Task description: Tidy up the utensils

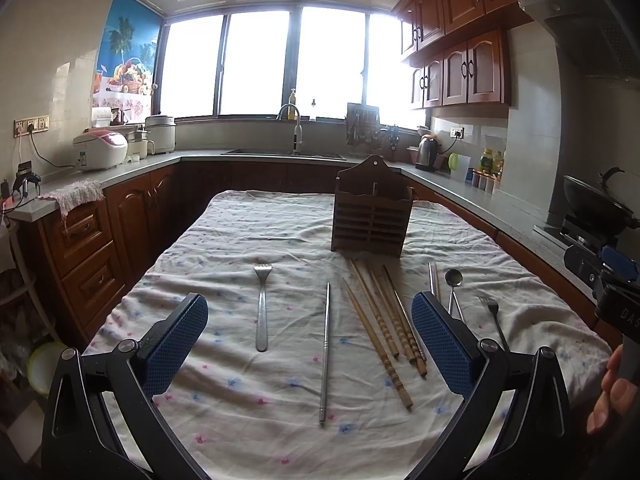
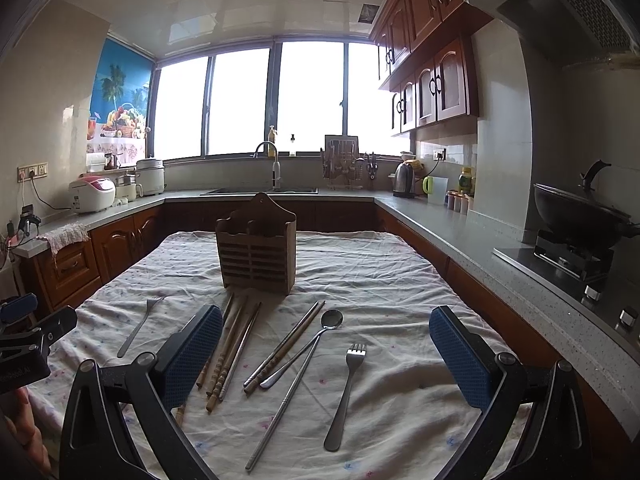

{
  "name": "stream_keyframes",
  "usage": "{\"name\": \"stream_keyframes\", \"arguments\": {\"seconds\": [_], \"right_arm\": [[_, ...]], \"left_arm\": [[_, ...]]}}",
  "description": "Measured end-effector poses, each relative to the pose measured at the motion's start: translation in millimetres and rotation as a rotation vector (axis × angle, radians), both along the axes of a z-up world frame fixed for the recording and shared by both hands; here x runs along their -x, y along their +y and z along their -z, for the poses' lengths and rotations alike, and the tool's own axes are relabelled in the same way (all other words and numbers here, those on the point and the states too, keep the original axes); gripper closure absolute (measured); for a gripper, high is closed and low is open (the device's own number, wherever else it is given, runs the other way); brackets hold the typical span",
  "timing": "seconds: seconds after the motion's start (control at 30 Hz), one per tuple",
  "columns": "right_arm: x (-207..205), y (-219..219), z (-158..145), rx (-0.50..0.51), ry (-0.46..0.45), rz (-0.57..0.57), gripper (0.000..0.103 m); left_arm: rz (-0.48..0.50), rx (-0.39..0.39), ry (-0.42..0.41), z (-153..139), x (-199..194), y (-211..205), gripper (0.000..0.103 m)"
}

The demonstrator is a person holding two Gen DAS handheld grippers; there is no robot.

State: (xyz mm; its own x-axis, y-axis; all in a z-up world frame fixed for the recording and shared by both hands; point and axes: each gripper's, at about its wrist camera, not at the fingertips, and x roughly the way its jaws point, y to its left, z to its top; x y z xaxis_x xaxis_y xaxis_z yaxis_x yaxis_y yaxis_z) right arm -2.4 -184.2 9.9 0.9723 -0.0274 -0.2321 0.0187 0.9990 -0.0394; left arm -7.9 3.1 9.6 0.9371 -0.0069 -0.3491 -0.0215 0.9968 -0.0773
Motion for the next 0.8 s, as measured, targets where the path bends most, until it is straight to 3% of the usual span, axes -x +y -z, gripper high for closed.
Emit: {"name": "stream_keyframes", "arguments": {"seconds": [0.8], "right_arm": [[-15, -9, 0, -0.048, 0.025, -0.038, 0.0]], "left_arm": [[-0.002, -0.013, 0.043, -6, -21, 0, 0.0]]}}
